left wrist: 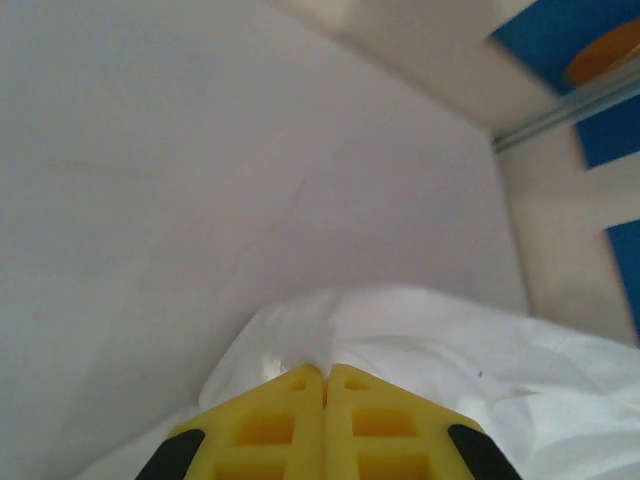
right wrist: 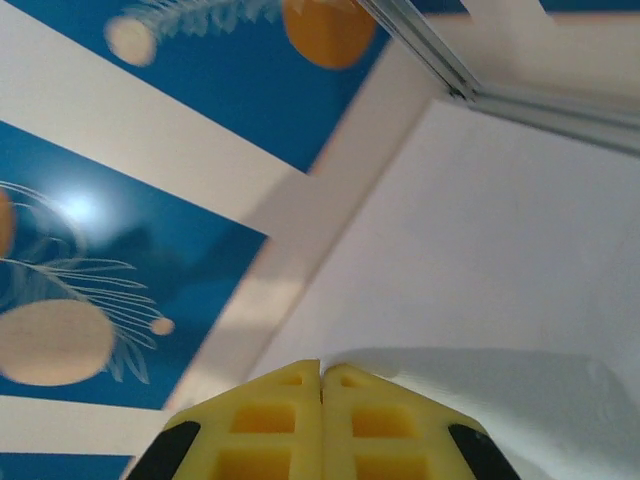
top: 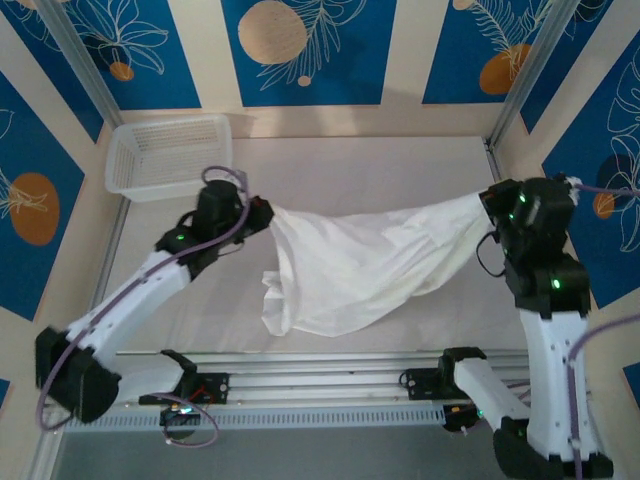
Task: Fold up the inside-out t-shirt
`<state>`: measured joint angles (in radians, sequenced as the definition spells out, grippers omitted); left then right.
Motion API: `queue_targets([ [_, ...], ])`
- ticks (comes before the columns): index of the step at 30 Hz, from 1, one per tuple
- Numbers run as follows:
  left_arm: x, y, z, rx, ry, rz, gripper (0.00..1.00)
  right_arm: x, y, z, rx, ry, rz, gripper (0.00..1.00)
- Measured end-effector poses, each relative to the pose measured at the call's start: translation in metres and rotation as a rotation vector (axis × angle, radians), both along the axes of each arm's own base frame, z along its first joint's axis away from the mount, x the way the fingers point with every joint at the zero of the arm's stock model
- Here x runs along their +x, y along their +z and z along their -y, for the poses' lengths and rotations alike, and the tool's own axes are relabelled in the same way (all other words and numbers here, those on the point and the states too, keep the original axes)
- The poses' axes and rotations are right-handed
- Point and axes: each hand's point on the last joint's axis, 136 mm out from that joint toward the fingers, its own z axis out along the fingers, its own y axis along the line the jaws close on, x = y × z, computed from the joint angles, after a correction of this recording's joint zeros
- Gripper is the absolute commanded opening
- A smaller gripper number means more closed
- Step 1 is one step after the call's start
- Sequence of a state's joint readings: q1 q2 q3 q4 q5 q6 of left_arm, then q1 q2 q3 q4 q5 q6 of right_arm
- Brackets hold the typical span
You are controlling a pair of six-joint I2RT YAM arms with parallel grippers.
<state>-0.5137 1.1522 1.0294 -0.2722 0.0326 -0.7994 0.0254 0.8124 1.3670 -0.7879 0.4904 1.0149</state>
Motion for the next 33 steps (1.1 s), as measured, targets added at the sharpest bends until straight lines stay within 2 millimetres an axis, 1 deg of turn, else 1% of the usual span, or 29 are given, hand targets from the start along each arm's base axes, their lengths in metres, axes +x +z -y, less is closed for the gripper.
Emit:
queue_targets([
  [1,-0.004,0.011,-0.005,-0.006,-0.009,0.033,0.0,-0.009,0.01,0.0,-0.015,0.007,0.043,0.0],
  [3,-0.012,0.027,-0.01,-0.012,-0.033,0.079,0.0,-0.023,0.031,-0.005,-0.055,0.049,0.145,0.0],
  [4,-0.015,0.031,-0.012,-0.011,-0.041,0.094,0.0,-0.028,0.04,-0.01,-0.077,0.082,0.198,0.0],
  [6,-0.023,0.037,-0.015,-0.01,-0.062,0.12,0.0,-0.034,0.05,-0.019,-0.114,0.142,0.268,0.0],
  [9,-0.029,0.035,-0.02,0.0,-0.071,0.136,0.0,-0.032,0.056,-0.031,-0.149,0.214,0.3,0.0],
  [11,-0.033,0.026,-0.022,0.009,-0.073,0.126,0.0,-0.028,0.056,-0.035,-0.157,0.241,0.297,0.0],
  [12,-0.034,0.017,-0.023,0.013,-0.072,0.115,0.0,-0.025,0.054,-0.037,-0.155,0.25,0.29,0.0],
  [14,-0.038,-0.008,-0.025,0.02,-0.066,0.074,0.0,-0.021,0.045,-0.037,-0.147,0.251,0.266,0.0],
  [17,-0.047,-0.066,-0.028,0.042,-0.064,-0.045,0.0,-0.015,0.021,-0.034,-0.121,0.232,0.202,0.0],
  [19,-0.055,-0.105,-0.03,0.062,-0.064,-0.129,0.02,-0.01,0.0,-0.032,-0.101,0.222,0.154,0.0],
  [22,-0.065,-0.145,-0.034,0.091,-0.066,-0.217,0.03,-0.002,-0.028,-0.031,-0.073,0.212,0.087,0.0],
  [25,-0.061,-0.164,-0.032,0.111,-0.066,-0.258,0.03,0.006,-0.058,-0.031,-0.048,0.204,0.013,0.0],
  [28,-0.054,-0.178,-0.03,0.124,-0.062,-0.279,0.09,0.012,-0.084,-0.03,-0.036,0.197,-0.054,0.0],
  [29,-0.053,-0.181,-0.029,0.127,-0.06,-0.281,0.12,0.013,-0.09,-0.029,-0.034,0.194,-0.068,0.0],
  [31,-0.049,-0.187,-0.029,0.135,-0.056,-0.28,0.21,0.014,-0.099,-0.028,-0.033,0.19,-0.094,0.0],
  [33,-0.047,-0.187,-0.029,0.136,-0.053,-0.27,0.27,0.014,-0.103,-0.027,-0.033,0.185,-0.105,0.0],
])
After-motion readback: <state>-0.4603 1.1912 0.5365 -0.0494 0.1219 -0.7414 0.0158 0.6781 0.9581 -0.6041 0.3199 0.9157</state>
